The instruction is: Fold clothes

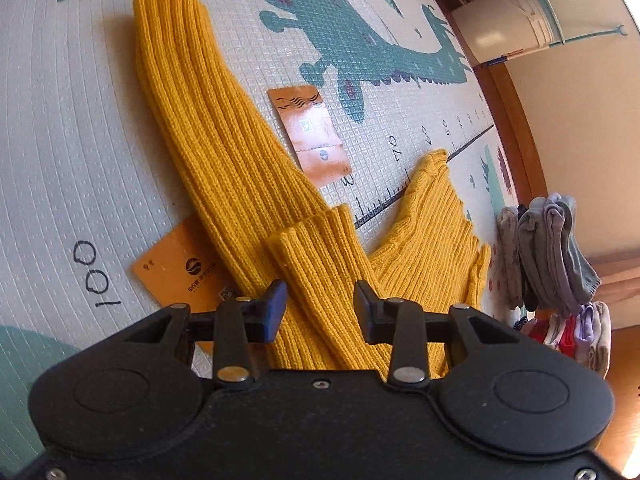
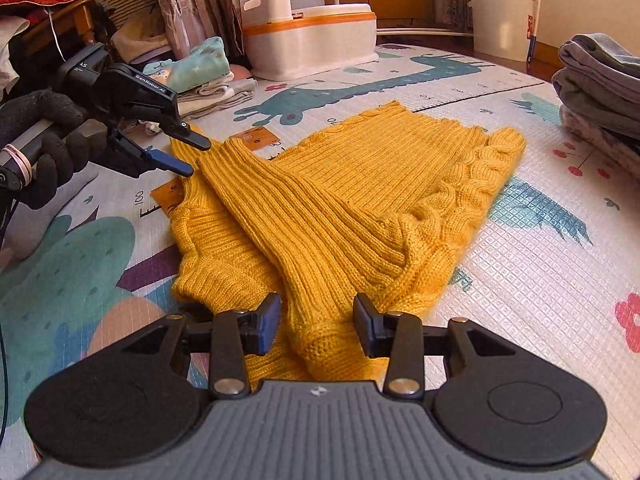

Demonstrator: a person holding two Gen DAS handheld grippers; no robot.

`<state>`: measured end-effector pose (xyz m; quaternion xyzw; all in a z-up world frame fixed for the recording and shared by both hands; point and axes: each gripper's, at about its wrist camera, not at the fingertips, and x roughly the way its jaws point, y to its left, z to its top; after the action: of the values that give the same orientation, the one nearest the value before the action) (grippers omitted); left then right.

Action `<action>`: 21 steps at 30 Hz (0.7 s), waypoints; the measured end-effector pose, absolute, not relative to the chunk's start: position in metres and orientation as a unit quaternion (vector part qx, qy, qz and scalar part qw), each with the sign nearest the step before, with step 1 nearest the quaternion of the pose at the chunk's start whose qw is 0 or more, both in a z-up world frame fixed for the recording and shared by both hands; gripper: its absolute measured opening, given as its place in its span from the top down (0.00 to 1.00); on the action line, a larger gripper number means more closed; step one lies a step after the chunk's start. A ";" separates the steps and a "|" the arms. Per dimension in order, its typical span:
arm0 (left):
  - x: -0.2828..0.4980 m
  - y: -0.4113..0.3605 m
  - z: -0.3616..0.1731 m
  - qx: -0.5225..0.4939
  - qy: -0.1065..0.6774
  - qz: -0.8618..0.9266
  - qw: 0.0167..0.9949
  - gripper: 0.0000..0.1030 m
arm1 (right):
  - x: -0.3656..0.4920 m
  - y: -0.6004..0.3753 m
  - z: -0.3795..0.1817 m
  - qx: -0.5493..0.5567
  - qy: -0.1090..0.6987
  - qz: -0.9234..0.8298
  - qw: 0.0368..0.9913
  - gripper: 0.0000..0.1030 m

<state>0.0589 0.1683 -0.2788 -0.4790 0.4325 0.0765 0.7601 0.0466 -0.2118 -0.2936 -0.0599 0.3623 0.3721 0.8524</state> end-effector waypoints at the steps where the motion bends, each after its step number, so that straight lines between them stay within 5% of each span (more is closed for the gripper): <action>1: 0.058 0.169 -0.282 -0.488 0.431 0.078 0.756 0.66 | 0.046 -0.212 -0.294 -0.059 0.362 0.373 0.852 0.59; 6: 0.062 0.165 -0.283 -0.479 0.420 0.078 0.767 0.72 | 0.043 -0.213 -0.294 -0.063 0.363 0.373 0.851 0.59; 8: 0.066 0.160 -0.278 -0.451 0.422 0.075 0.783 0.96 | 0.041 -0.213 -0.294 -0.067 0.361 0.375 0.851 0.57; 21: 0.122 0.103 -0.197 -0.391 0.355 -0.054 0.848 0.97 | 0.032 -0.213 -0.293 -0.080 0.365 0.374 0.849 0.55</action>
<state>0.1223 0.1028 -0.1973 -0.3906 0.3552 -0.0542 0.8476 0.0318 -0.2131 -0.2929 -0.0798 0.3647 0.3736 0.8492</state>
